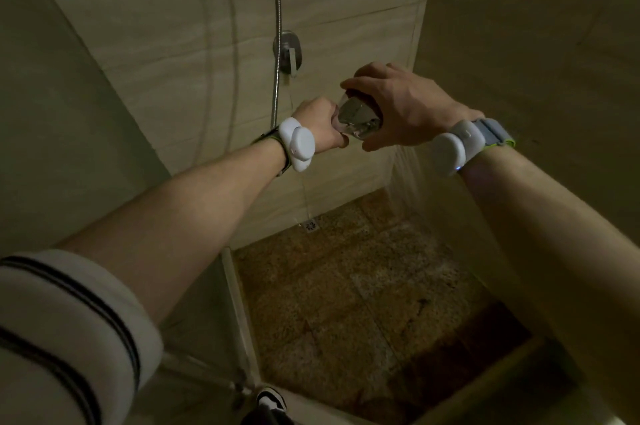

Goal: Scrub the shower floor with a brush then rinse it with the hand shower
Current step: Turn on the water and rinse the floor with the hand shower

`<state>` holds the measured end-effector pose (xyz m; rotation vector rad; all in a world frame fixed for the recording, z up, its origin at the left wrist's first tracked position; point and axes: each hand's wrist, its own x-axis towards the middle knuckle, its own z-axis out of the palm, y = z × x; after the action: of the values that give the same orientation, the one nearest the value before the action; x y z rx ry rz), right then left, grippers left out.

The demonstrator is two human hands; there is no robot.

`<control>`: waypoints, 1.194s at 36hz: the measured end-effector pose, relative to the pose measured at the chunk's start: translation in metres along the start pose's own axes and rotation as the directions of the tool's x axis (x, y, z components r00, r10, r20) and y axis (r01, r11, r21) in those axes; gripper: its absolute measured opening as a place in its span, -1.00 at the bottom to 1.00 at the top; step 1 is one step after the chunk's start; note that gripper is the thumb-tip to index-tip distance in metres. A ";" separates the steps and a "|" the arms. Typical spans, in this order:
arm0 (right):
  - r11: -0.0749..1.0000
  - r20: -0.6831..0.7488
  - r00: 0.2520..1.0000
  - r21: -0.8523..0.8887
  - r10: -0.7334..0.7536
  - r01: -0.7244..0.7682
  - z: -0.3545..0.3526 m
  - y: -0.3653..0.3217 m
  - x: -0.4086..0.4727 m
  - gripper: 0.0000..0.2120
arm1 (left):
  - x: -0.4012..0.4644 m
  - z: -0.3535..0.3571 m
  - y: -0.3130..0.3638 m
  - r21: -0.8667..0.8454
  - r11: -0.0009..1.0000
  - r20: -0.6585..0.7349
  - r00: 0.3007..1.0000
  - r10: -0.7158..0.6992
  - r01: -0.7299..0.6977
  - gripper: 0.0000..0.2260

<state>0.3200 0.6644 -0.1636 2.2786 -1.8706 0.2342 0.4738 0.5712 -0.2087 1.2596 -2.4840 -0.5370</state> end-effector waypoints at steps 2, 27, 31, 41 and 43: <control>1.000 0.006 1.000 0.003 0.001 -0.001 0.001 -0.001 0.000 -0.04 | -0.001 0.001 -0.001 0.011 1.000 -0.001 1.000 0.003 -0.003 -0.84; 1.000 0.040 0.999 0.013 0.009 -0.009 -0.003 -0.004 -0.002 -0.07 | 0.002 0.001 -0.004 0.003 1.000 0.068 0.998 -0.001 0.001 -0.81; 1.000 0.040 0.999 0.004 0.010 -0.010 -0.007 -0.003 -0.002 -0.08 | 0.003 -0.002 -0.001 -0.021 1.000 0.083 0.996 0.014 -0.012 -0.76; 0.998 0.106 0.994 0.052 0.029 -0.034 -0.005 -0.003 -0.001 -0.09 | 0.002 -0.001 -0.004 -0.064 0.998 0.187 0.982 -0.001 0.013 -0.82; 0.998 0.130 0.991 0.051 0.032 -0.039 -0.004 -0.004 -0.002 -0.08 | 0.001 0.001 -0.005 -0.060 0.998 0.206 0.979 -0.004 0.016 -0.81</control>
<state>0.3230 0.6679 -0.1598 2.3488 -1.9921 0.1466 0.4765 0.5682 -0.2112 1.2506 -2.6064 -0.7765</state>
